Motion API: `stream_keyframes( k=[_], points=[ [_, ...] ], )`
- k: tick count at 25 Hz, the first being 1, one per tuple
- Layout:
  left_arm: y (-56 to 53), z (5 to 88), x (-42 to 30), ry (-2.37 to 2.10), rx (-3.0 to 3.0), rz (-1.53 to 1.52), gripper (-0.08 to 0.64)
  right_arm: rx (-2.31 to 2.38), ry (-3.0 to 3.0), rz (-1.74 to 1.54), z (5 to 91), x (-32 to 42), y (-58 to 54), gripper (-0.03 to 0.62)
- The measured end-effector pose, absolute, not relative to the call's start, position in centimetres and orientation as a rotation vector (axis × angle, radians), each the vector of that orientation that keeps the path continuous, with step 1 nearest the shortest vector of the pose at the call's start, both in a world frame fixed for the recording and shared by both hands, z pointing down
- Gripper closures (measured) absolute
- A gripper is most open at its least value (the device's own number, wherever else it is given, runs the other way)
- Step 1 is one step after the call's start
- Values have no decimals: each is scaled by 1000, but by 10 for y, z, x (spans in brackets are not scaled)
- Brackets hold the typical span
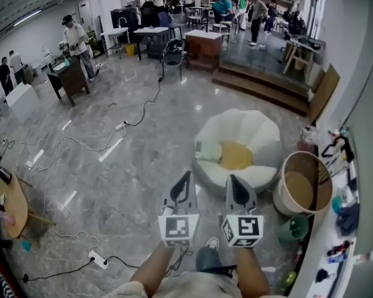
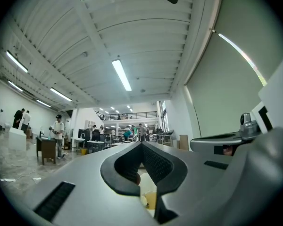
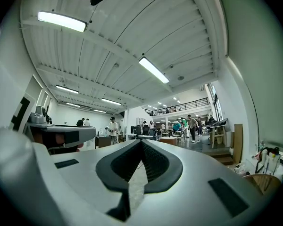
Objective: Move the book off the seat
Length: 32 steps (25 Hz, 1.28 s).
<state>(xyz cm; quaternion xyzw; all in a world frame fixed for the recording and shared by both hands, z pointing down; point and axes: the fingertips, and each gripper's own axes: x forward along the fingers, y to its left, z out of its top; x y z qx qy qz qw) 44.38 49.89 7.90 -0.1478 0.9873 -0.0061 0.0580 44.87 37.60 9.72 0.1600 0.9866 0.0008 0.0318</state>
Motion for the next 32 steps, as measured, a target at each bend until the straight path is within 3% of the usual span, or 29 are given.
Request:
stream_keyframes(
  k=[14,32],
  points=[
    [386,77,265,3004,-460,-75,557,497,3036,5,98,276,271,589],
    [359,103,134,3031,-465,-39,558,486,3076,4,130,146,239,588]
  ],
)
